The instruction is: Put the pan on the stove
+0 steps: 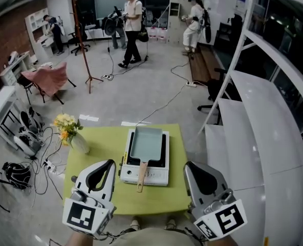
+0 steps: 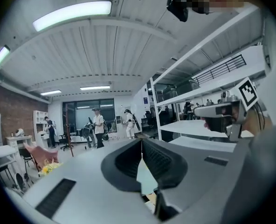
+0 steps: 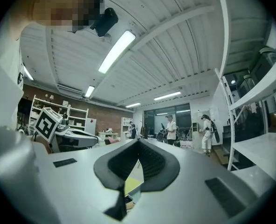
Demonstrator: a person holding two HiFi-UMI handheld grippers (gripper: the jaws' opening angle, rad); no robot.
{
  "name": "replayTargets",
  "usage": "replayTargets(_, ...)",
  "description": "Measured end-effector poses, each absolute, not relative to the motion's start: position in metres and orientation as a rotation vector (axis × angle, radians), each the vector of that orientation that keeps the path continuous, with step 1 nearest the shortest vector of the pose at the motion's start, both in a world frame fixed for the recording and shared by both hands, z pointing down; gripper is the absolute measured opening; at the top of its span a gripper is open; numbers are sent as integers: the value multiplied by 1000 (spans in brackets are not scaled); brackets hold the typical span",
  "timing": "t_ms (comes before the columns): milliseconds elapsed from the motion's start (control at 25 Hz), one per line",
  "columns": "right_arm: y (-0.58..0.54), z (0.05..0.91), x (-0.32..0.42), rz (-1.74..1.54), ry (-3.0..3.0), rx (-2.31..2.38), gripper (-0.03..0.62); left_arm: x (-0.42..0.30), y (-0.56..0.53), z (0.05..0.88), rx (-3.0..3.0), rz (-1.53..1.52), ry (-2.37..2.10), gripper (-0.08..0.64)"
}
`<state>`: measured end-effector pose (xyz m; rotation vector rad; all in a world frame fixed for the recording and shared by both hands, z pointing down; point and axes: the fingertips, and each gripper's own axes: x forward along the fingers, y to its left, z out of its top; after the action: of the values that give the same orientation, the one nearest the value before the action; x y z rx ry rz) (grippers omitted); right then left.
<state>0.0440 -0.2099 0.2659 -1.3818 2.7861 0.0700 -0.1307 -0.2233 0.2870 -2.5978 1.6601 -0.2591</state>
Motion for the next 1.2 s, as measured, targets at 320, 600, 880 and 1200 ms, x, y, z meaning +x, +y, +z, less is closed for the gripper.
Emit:
replayTargets(320, -180, 275, 21, 76, 2894, -1297, 6, -128, -205, 282, -2606, -137, 1630, 6)
replayTargets(600, -179, 309, 13, -27, 2959, -1264, 6, -139, -206, 327, -2660, -208, 1687, 6)
replayTargets(880, -185, 353, 7, -133, 3017, -1285, 5, -142, -205, 364, -2636, -301, 1687, 6)
replayTargets(1200, -185, 362, 3, -146, 3050, -1243, 6, -133, -200, 378, -2706, -314, 1670, 6)
